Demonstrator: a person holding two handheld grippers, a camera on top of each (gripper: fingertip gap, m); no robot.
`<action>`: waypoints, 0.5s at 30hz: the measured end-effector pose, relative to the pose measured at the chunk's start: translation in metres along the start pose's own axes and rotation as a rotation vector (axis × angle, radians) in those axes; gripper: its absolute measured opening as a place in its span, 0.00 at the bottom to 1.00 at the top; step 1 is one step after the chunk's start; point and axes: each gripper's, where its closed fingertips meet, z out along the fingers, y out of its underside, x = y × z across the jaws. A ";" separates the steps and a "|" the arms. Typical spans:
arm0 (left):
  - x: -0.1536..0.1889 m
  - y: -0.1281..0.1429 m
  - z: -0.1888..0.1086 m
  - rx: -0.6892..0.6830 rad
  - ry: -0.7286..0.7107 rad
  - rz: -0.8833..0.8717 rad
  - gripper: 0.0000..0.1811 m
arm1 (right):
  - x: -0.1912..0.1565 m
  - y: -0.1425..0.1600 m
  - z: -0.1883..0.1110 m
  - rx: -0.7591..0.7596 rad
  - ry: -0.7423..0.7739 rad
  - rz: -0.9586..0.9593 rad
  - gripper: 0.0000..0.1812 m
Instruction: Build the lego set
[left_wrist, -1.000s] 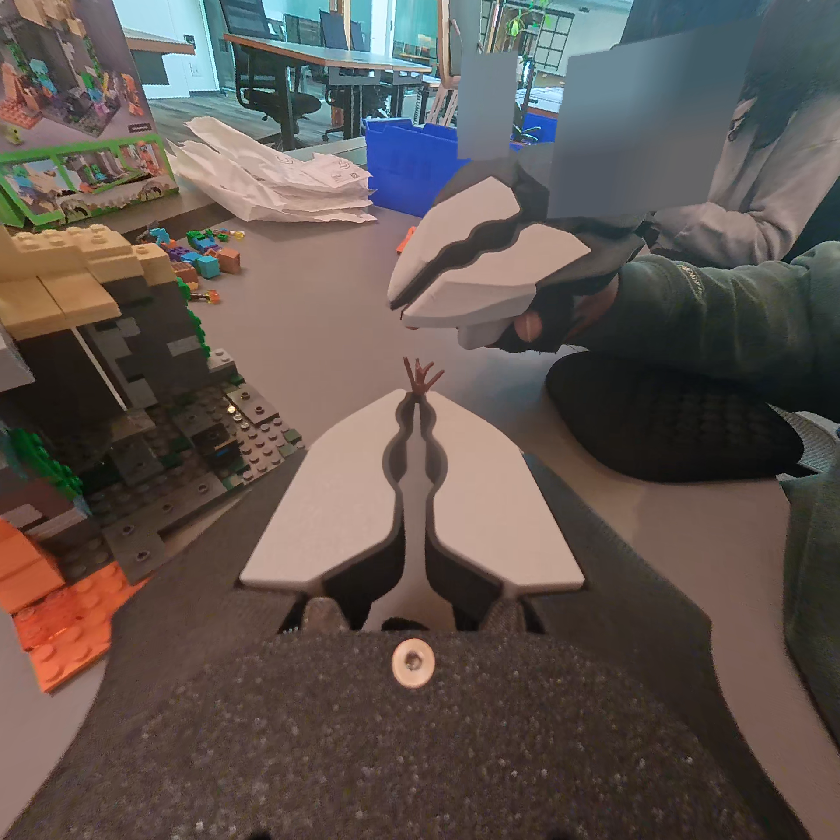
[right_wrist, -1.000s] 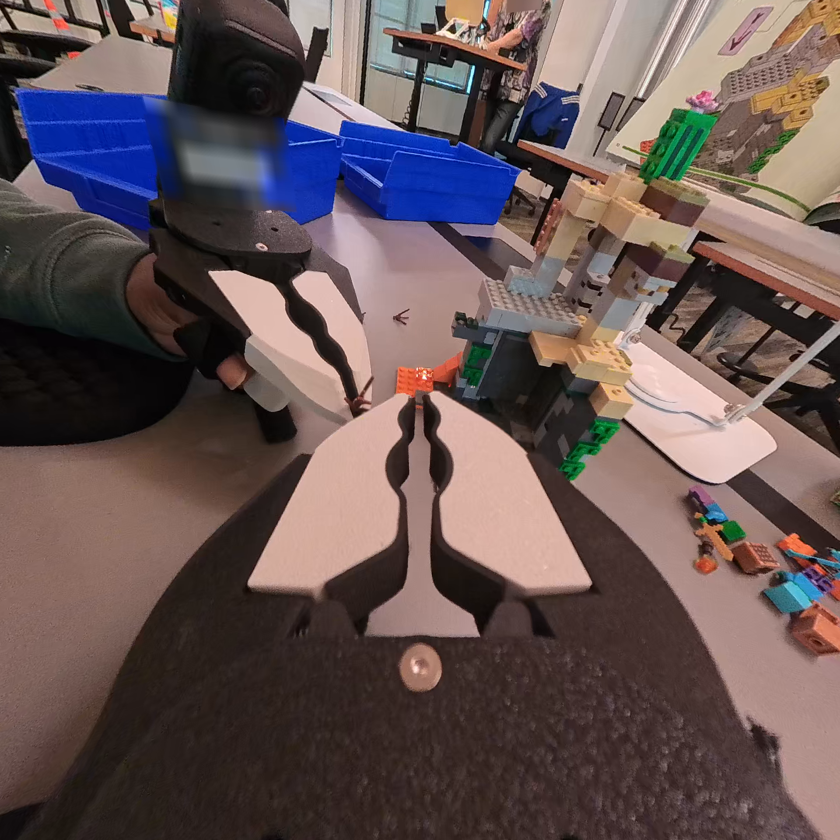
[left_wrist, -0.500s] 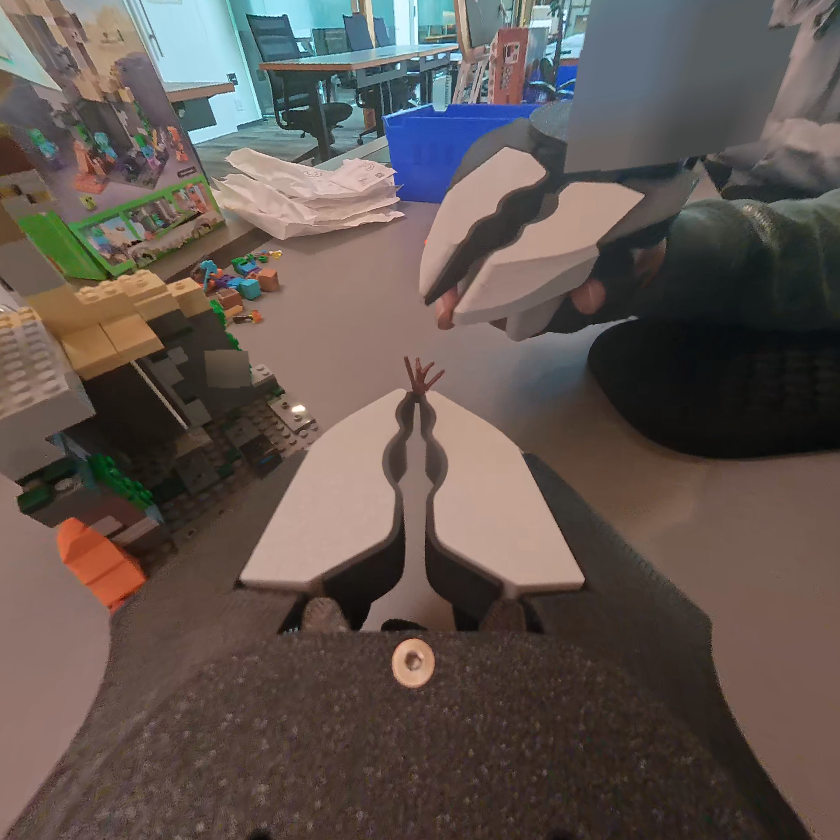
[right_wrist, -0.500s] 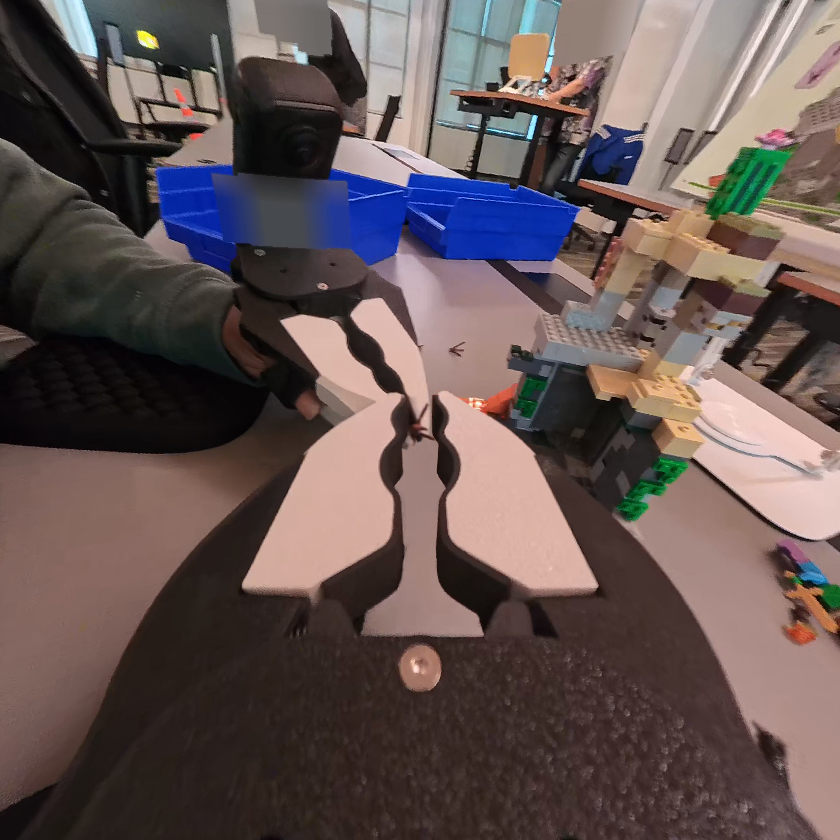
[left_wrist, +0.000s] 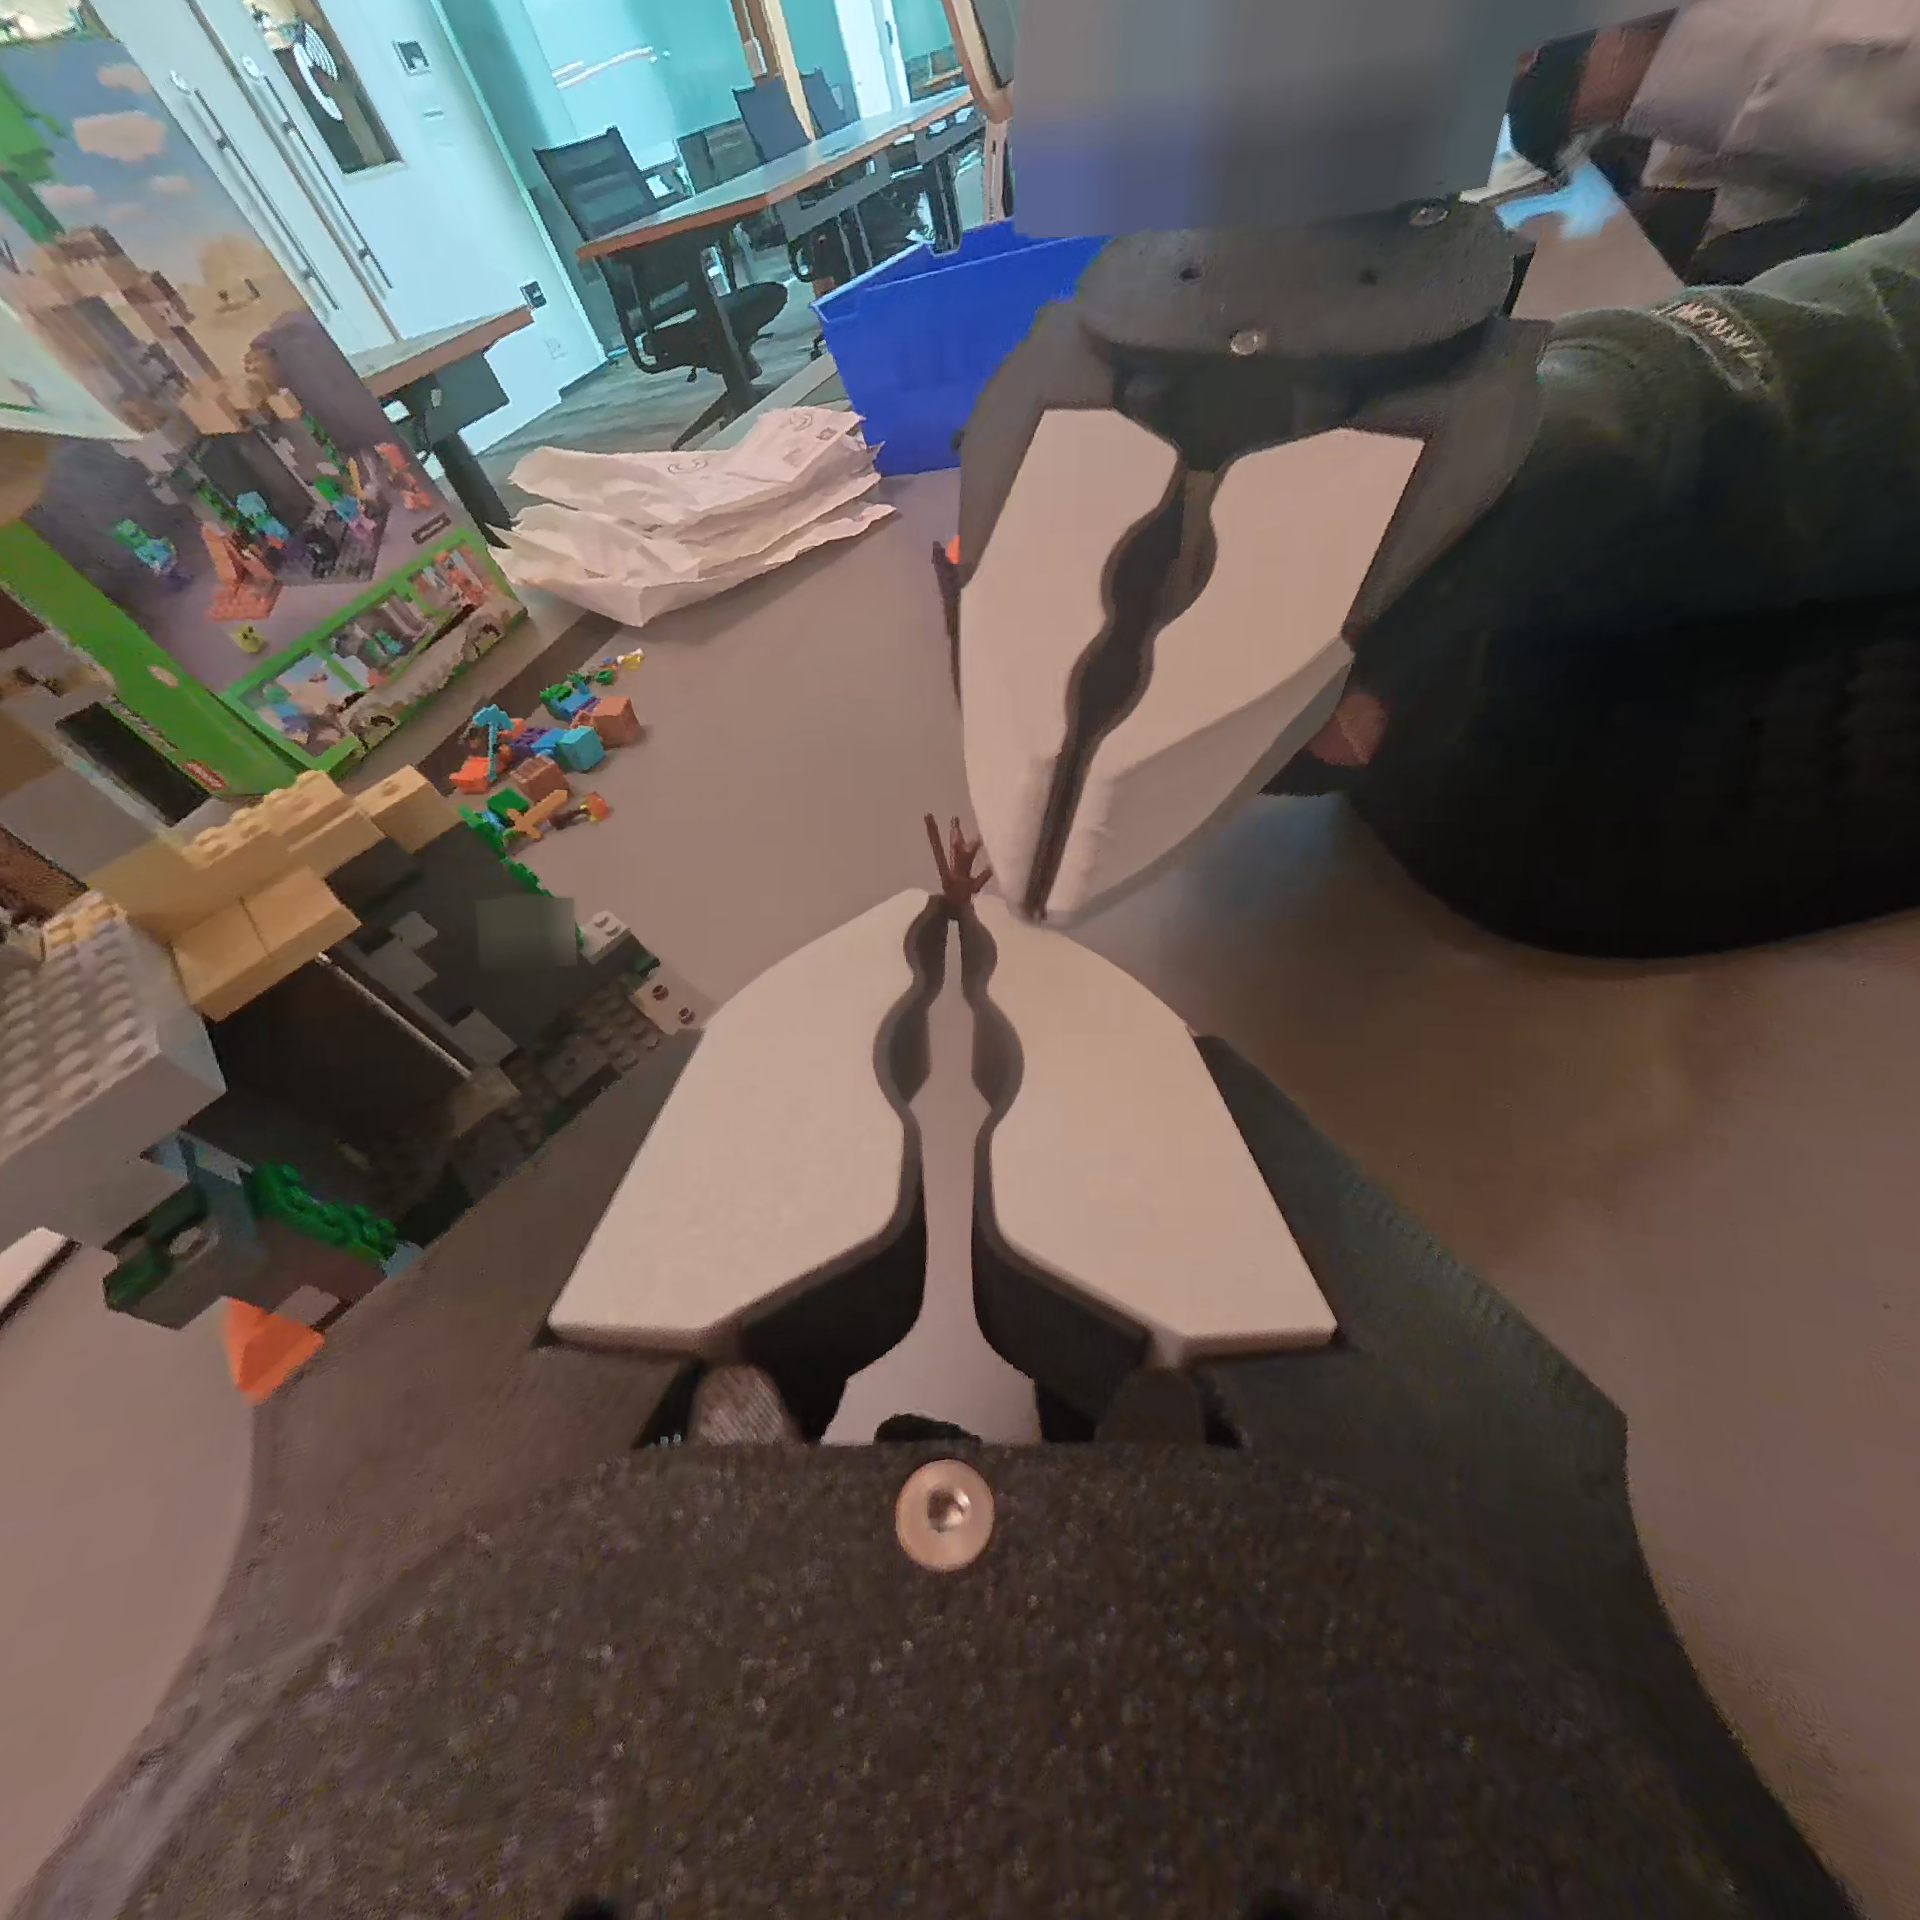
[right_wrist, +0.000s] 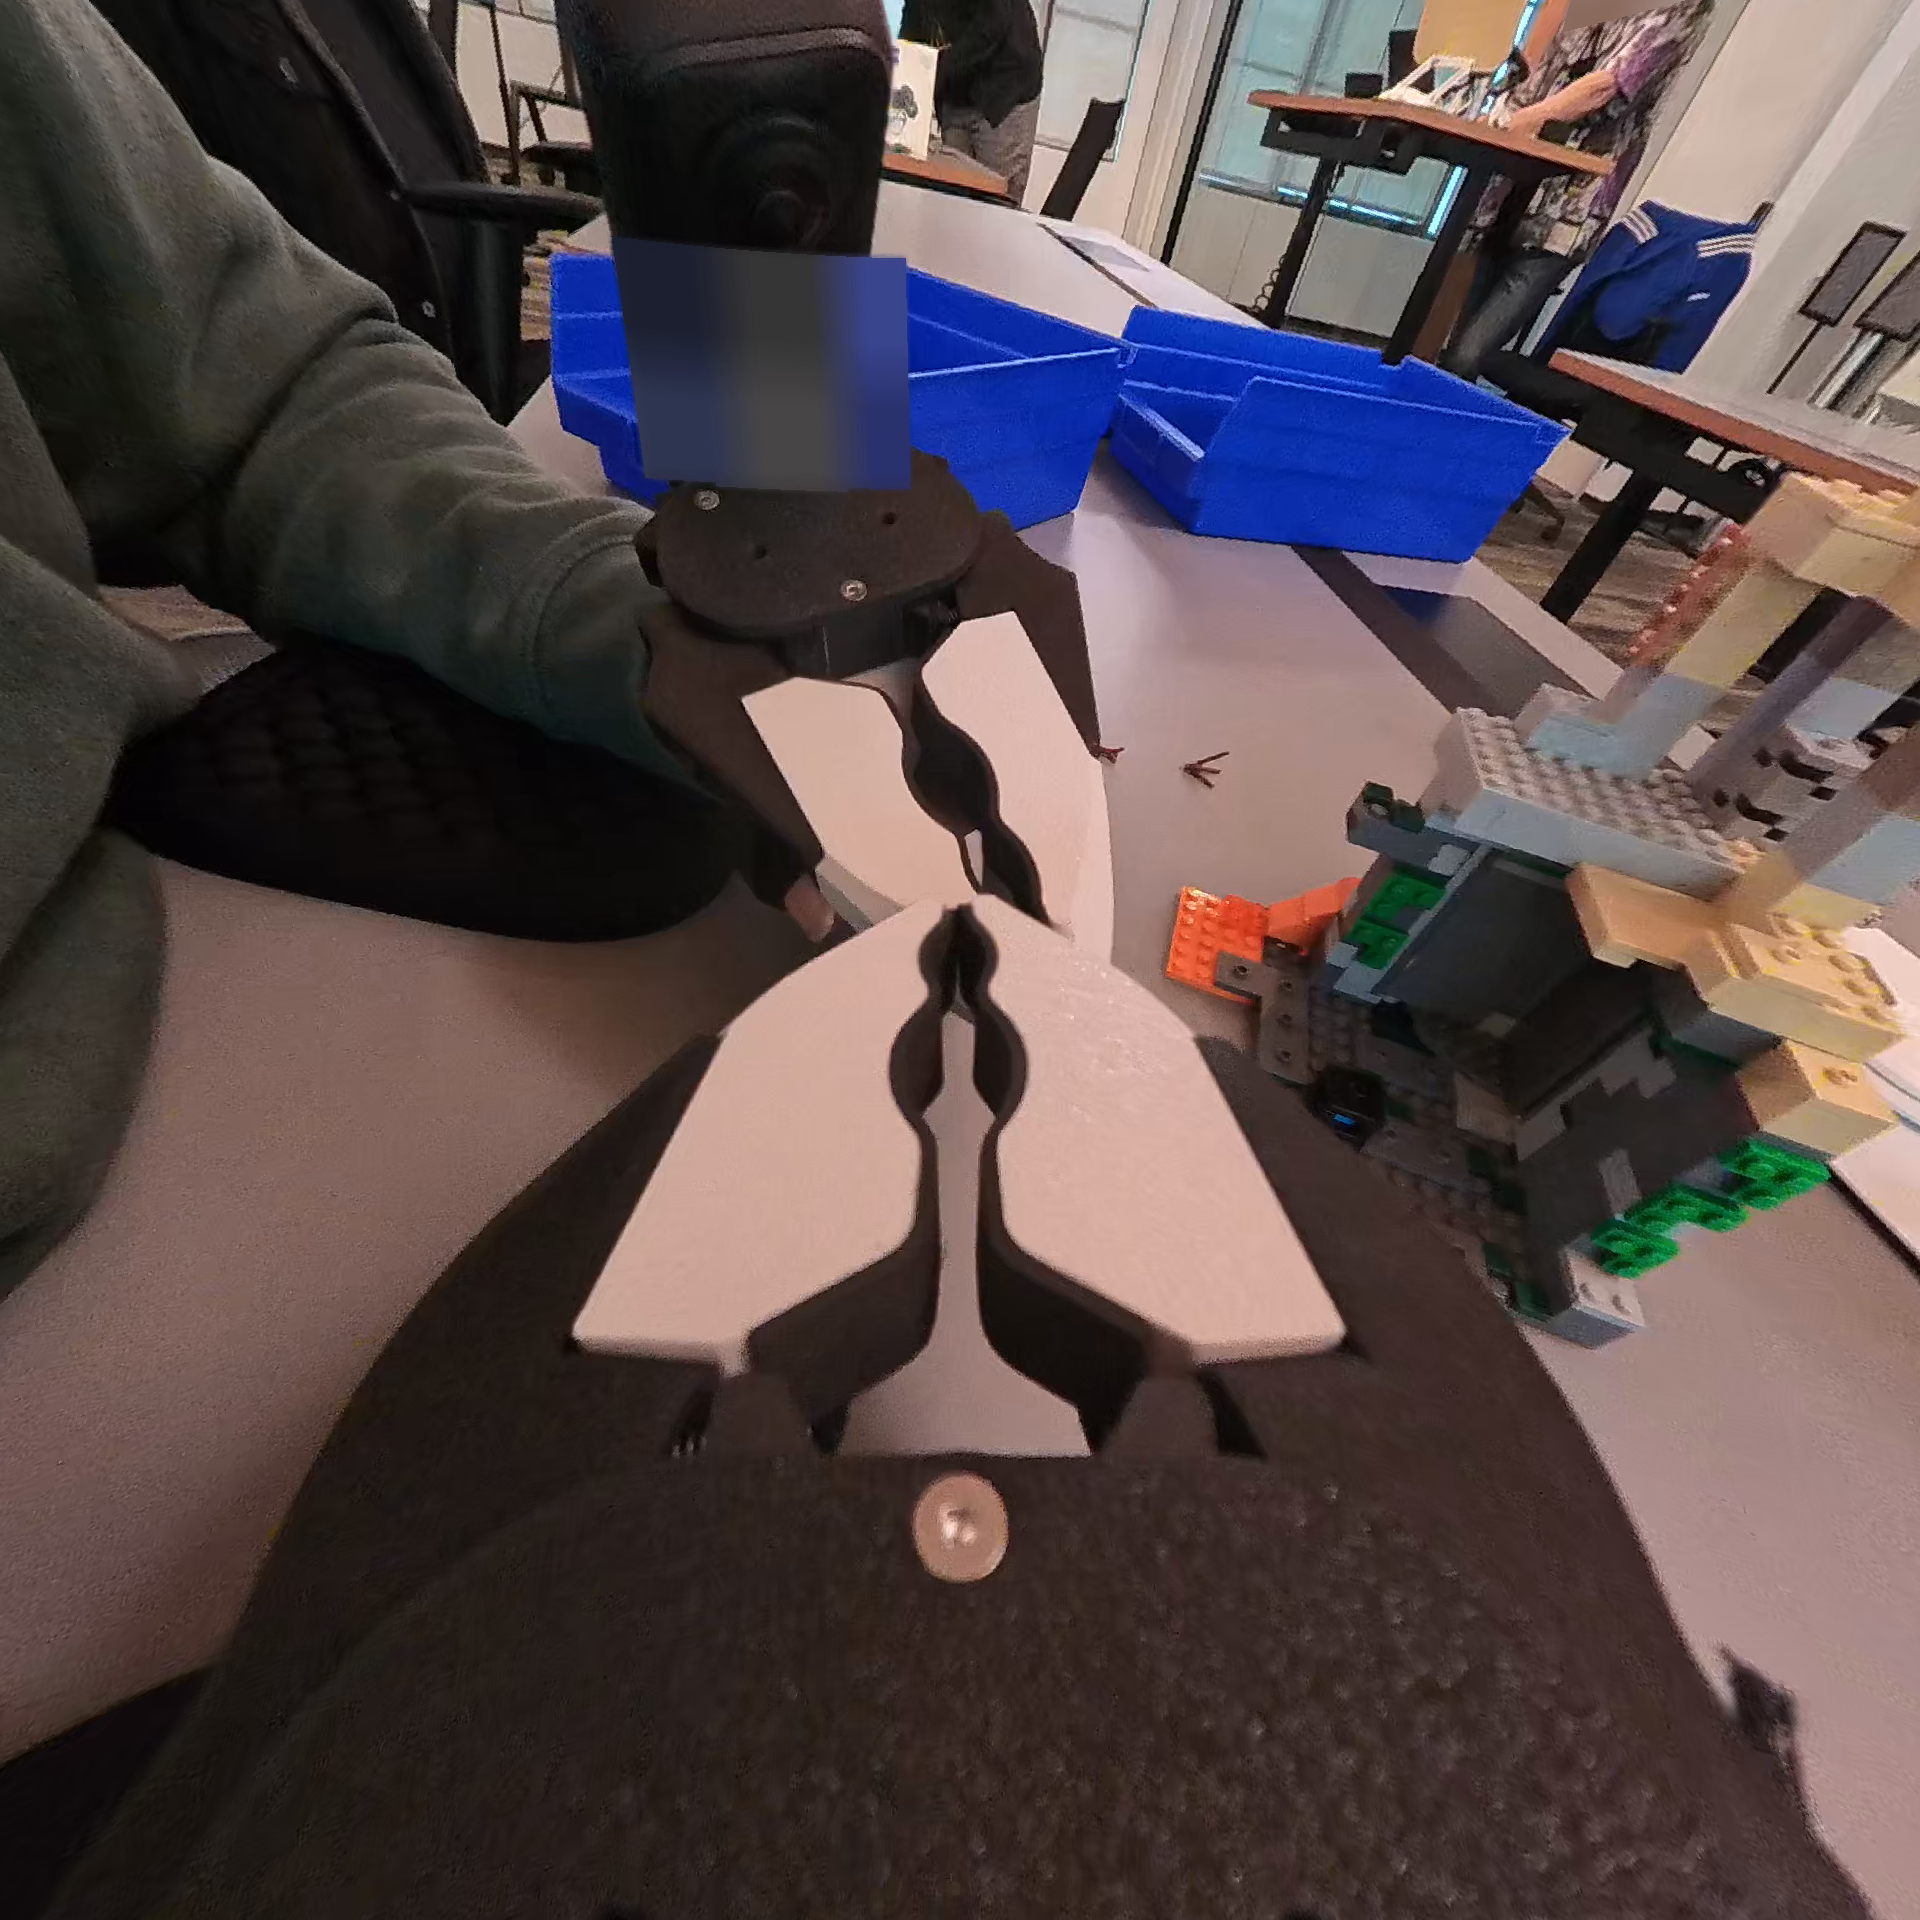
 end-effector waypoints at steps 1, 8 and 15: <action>0.000 0.000 0.000 -0.003 -0.003 0.011 0.01 | -0.001 0.000 0.000 -0.002 -0.002 -0.002 0.00; -0.002 0.001 0.000 -0.024 -0.035 0.041 0.01 | 0.007 -0.006 -0.007 0.014 0.031 0.005 0.00; -0.004 0.005 0.000 -0.046 -0.058 0.056 0.01 | 0.013 -0.003 -0.009 0.012 0.047 0.025 0.05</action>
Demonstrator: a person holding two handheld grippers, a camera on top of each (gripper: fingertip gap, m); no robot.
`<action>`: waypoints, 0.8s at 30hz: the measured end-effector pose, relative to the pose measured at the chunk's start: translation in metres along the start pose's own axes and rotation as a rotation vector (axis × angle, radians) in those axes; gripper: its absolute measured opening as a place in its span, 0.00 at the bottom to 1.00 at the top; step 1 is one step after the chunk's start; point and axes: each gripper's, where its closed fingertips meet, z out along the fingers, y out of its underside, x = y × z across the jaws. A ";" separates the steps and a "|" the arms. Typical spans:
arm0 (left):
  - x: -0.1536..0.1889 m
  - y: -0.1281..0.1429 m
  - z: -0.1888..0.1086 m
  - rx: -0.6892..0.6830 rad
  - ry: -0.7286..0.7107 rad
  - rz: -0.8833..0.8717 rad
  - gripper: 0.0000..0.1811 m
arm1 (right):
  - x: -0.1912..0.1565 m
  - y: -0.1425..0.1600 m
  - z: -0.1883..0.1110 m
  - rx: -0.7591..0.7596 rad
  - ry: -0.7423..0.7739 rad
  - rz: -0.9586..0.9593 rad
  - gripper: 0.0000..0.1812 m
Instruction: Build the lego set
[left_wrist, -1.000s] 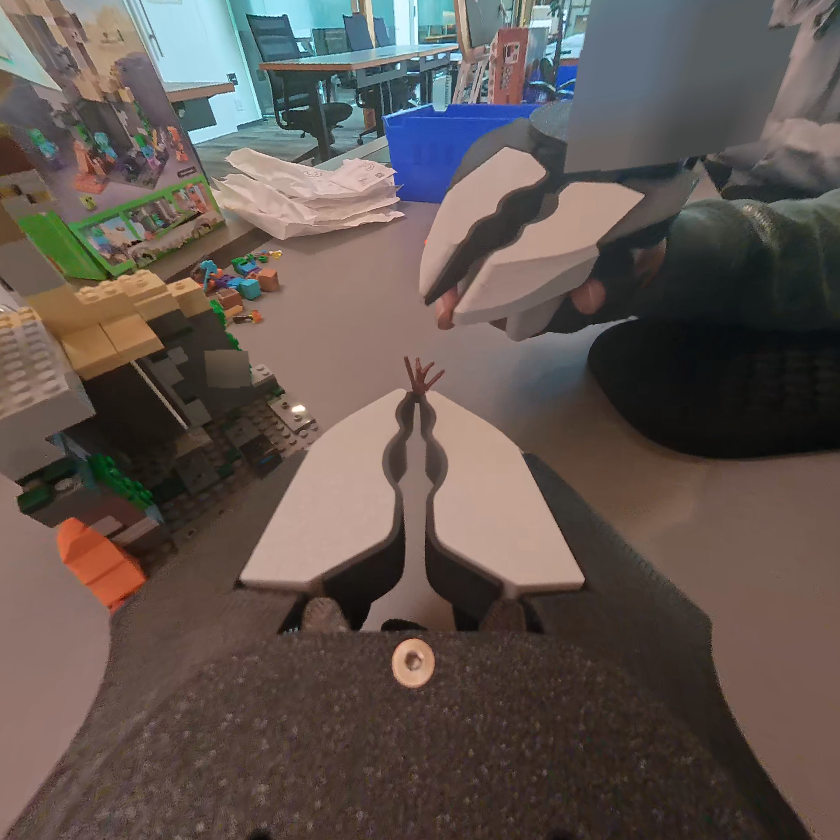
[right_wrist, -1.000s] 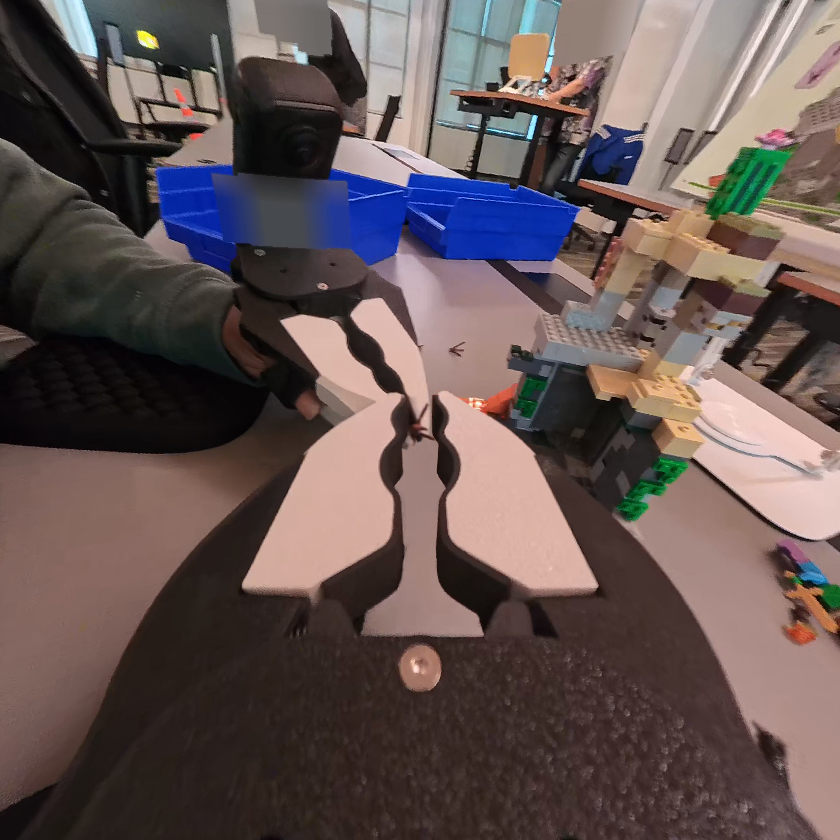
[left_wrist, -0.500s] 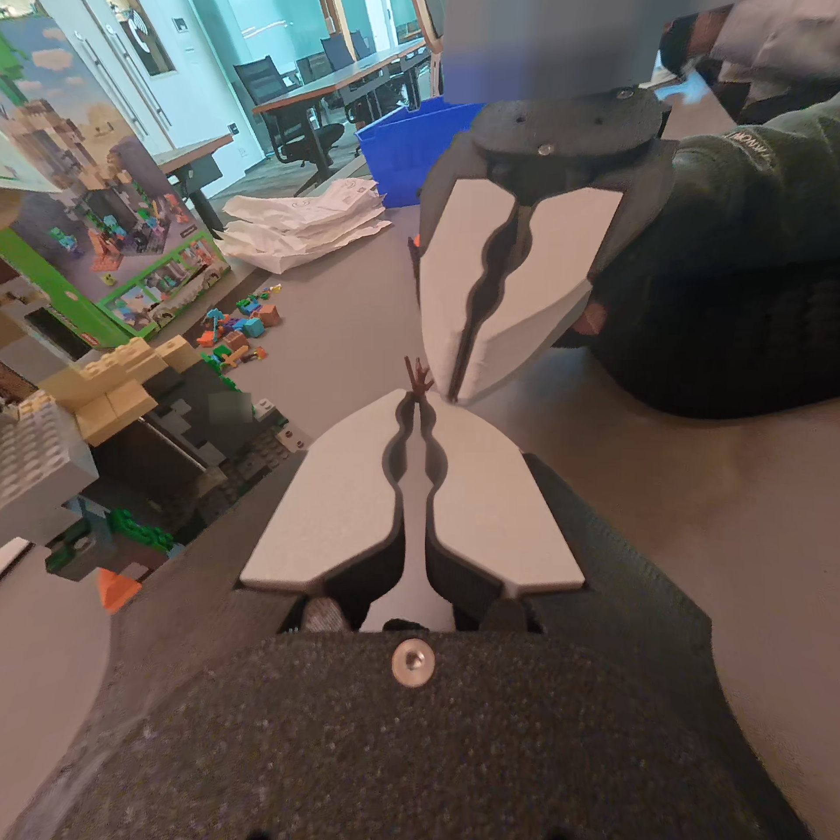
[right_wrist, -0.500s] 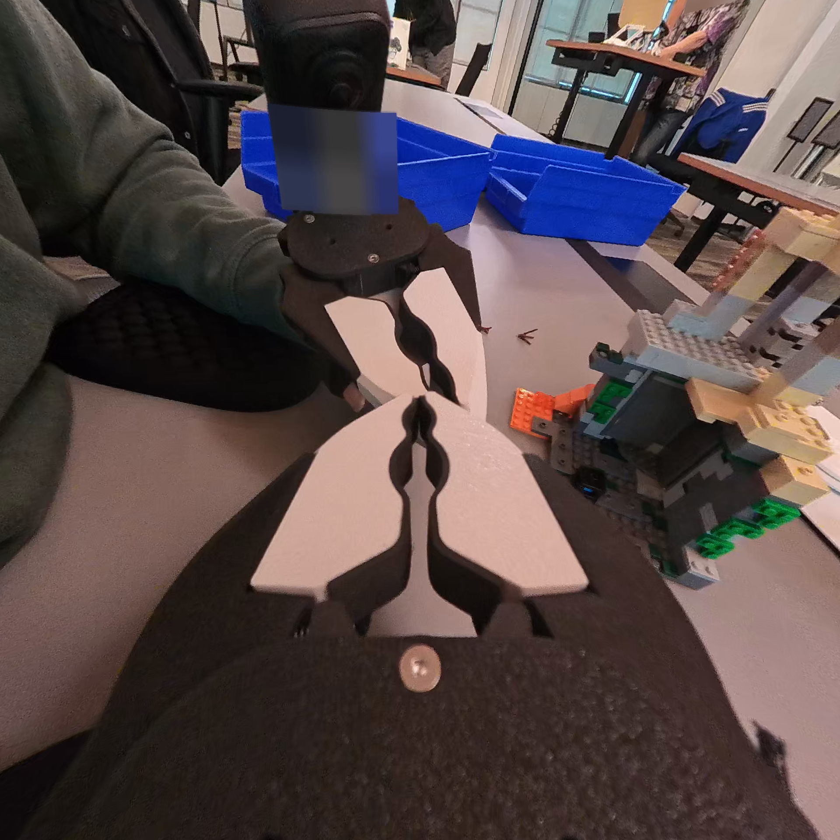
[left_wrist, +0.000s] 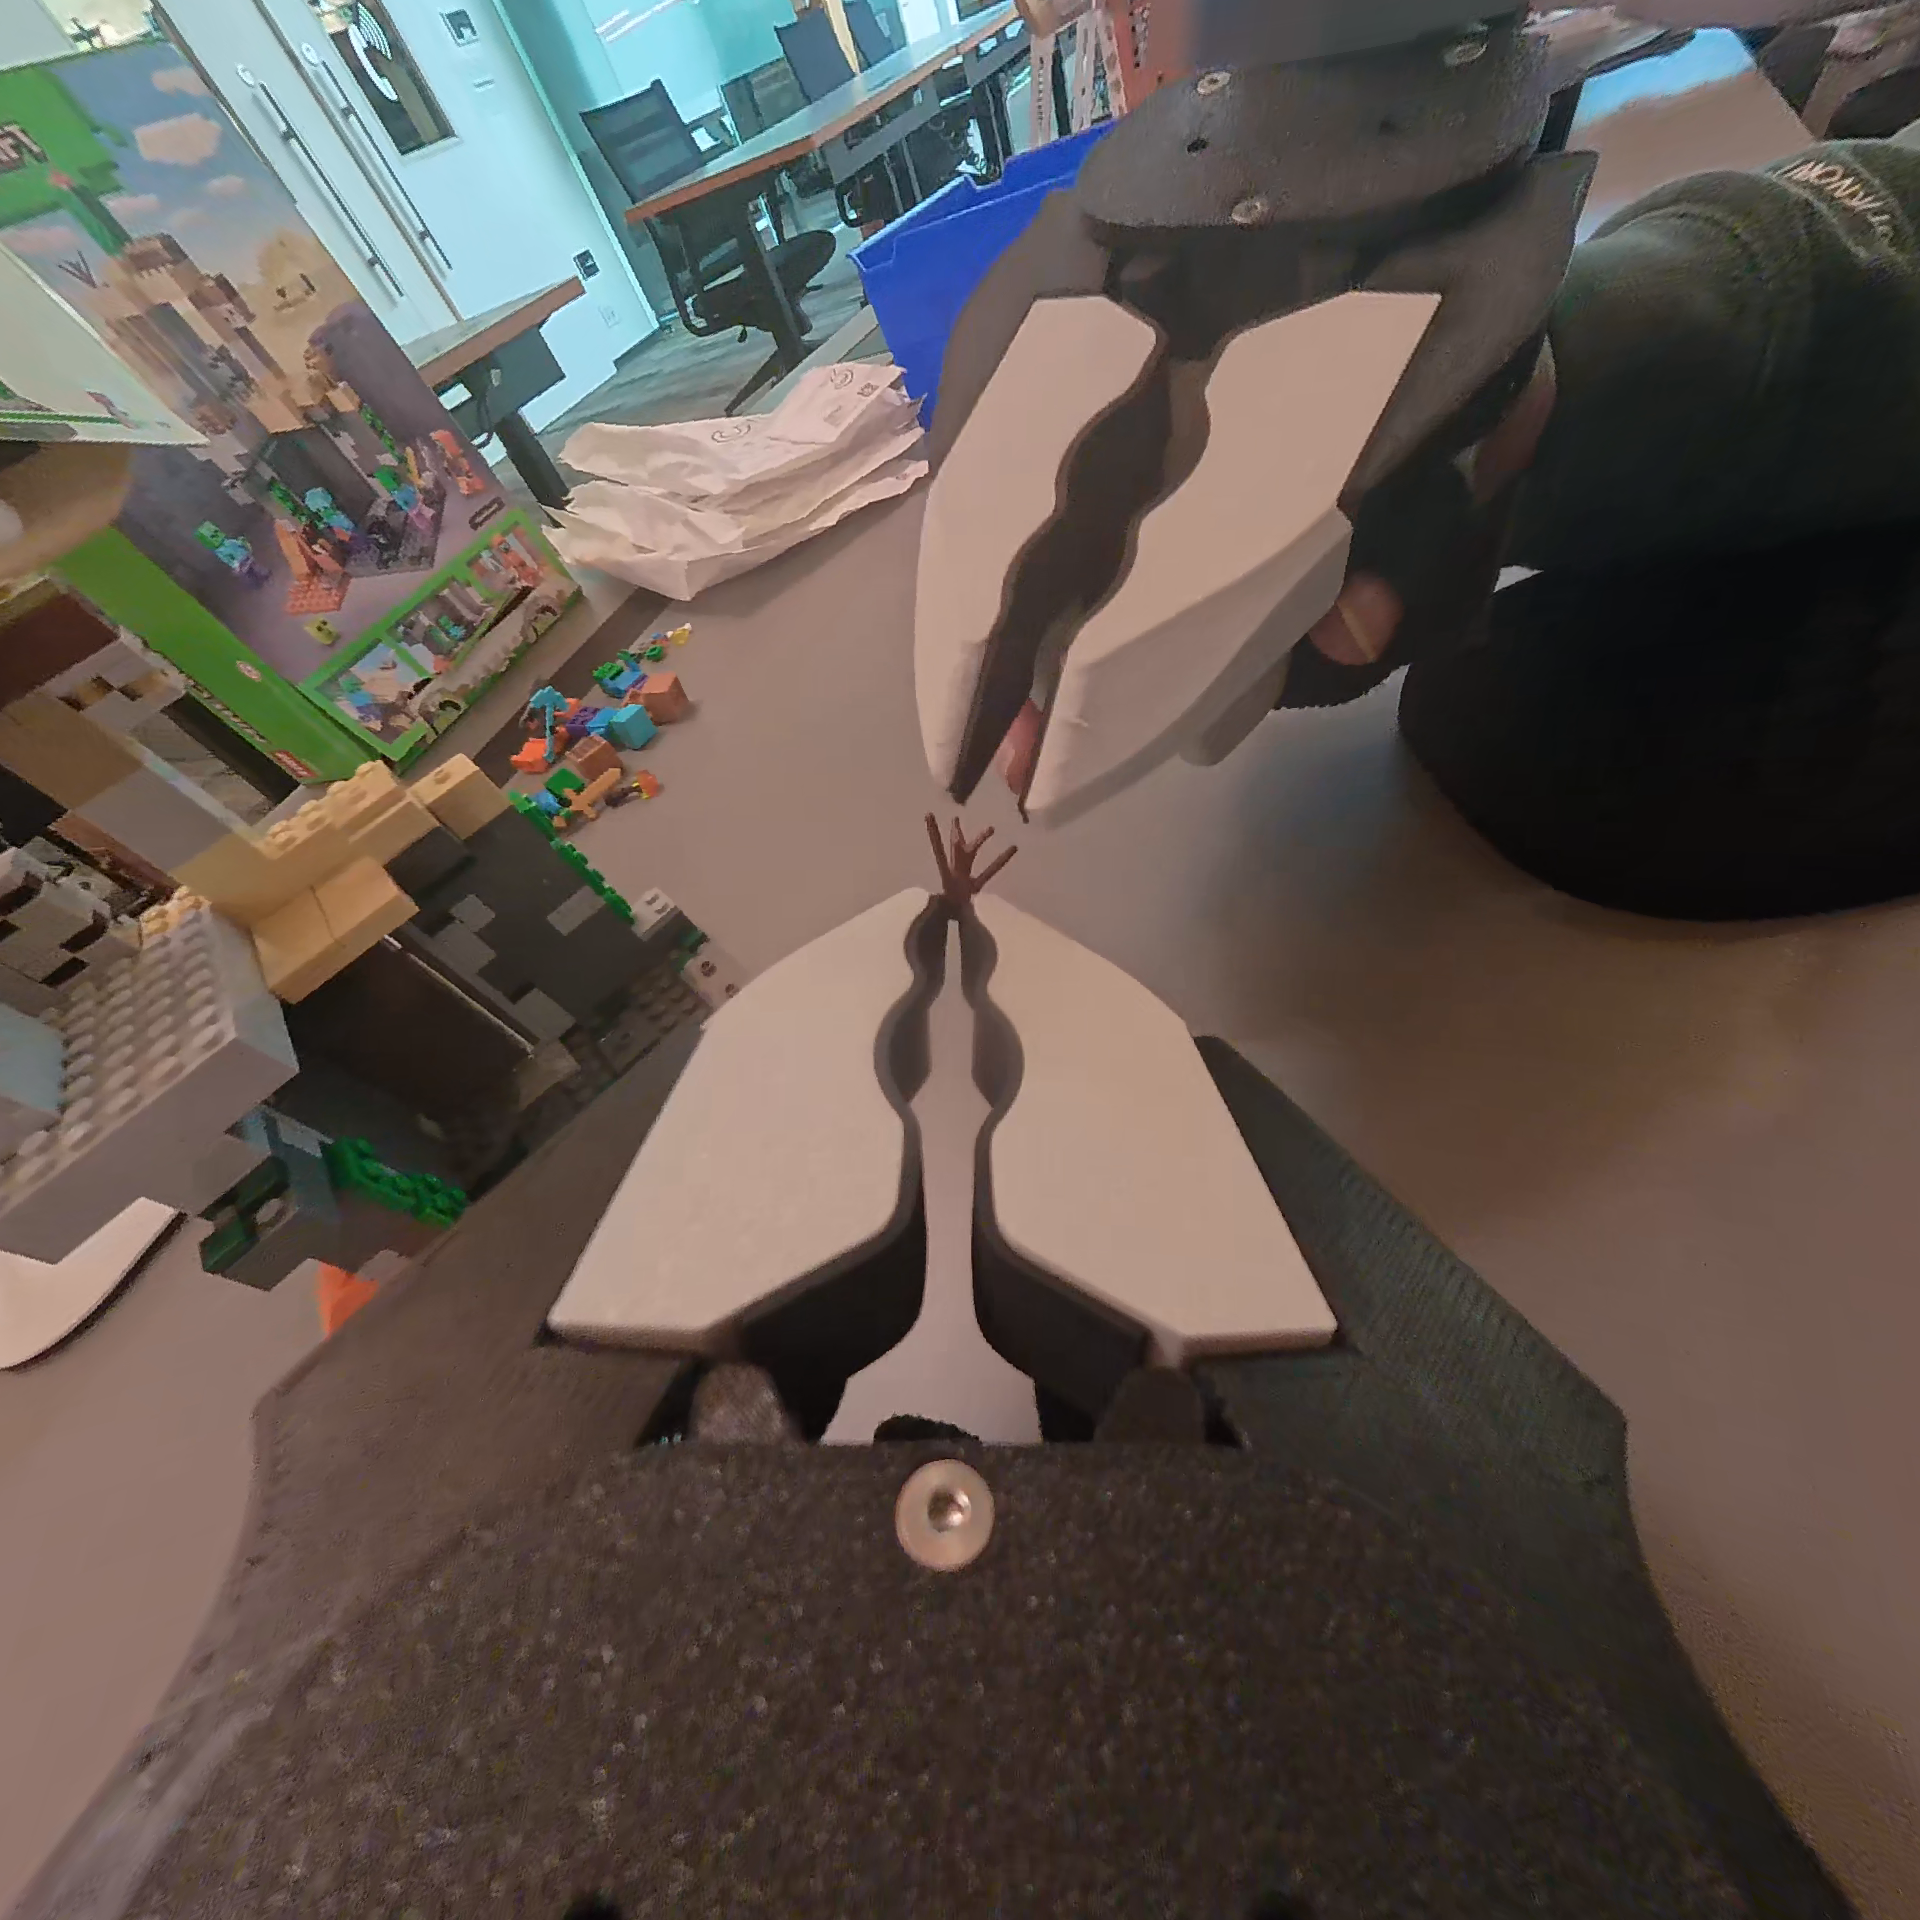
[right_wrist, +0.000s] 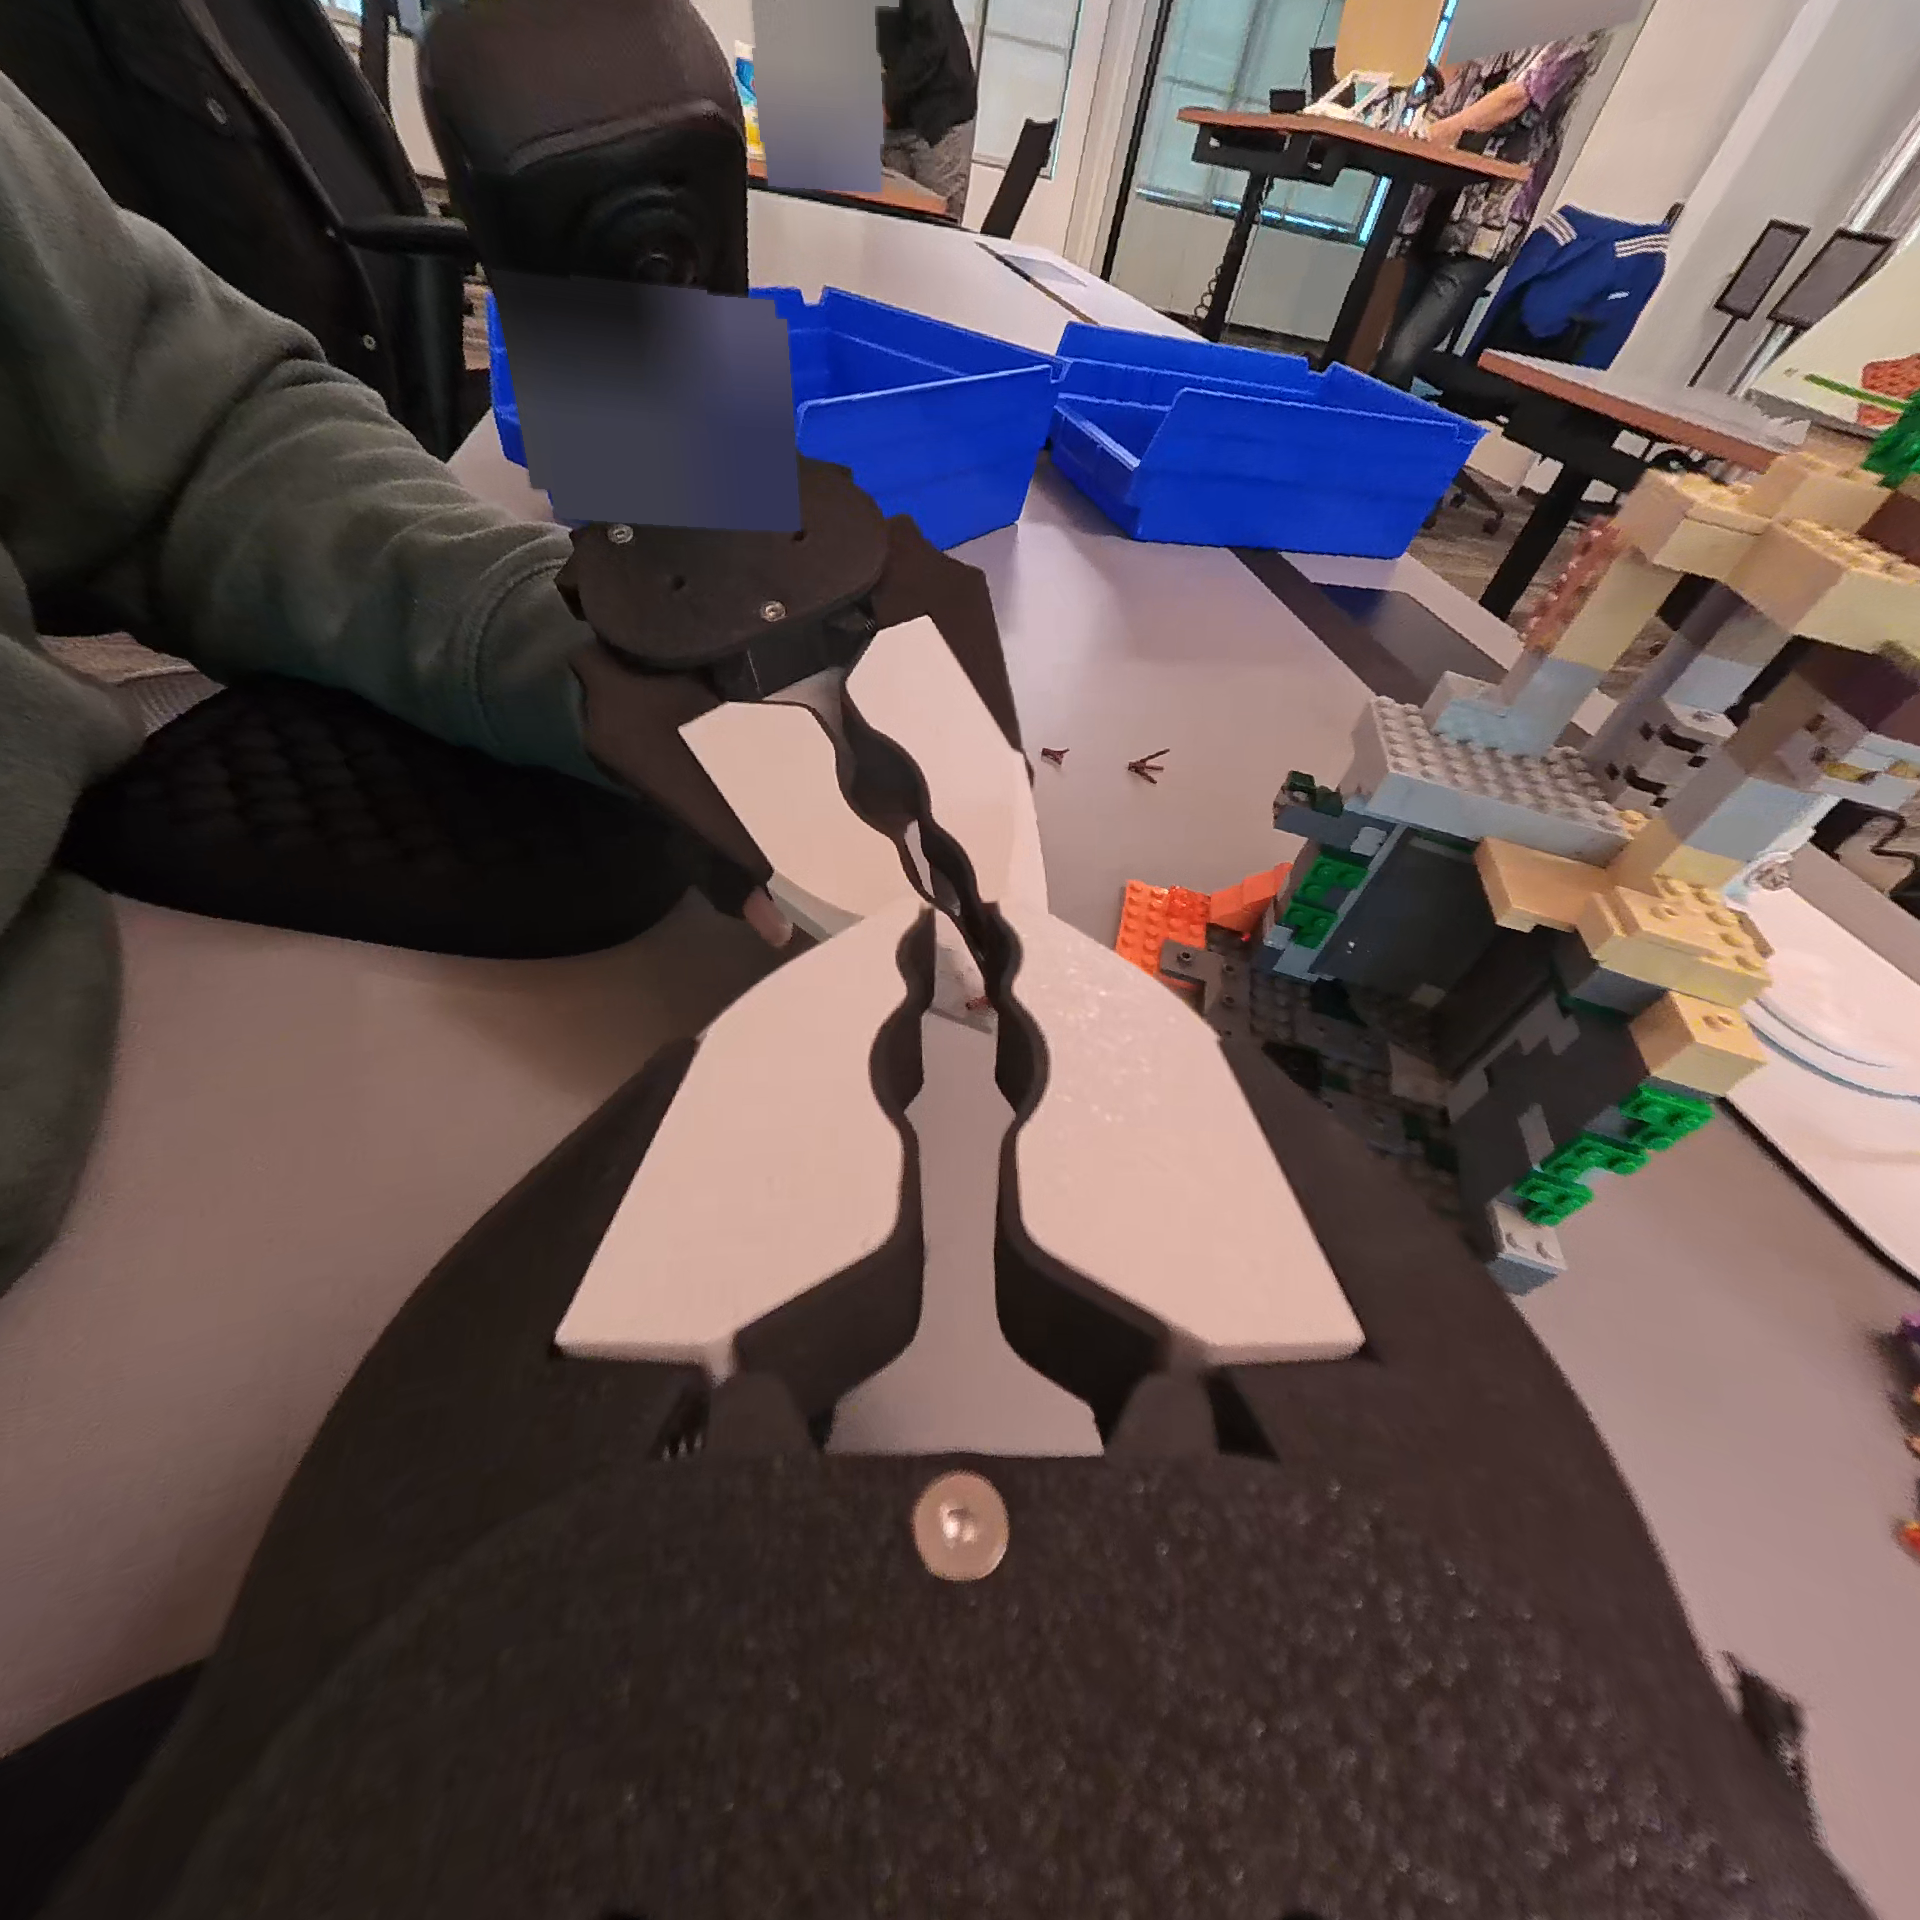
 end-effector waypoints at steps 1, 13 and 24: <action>0.000 0.000 0.000 -0.003 -0.006 0.006 0.01 | 0.001 0.002 0.000 -0.009 0.005 -0.009 0.04; -0.005 0.002 -0.002 -0.055 -0.087 0.153 0.01 | 0.009 0.018 -0.001 -0.075 0.036 -0.036 0.01; -0.005 -0.009 -0.007 -0.078 -0.095 0.194 0.01 | 0.005 0.001 -0.002 -0.012 0.025 0.008 0.00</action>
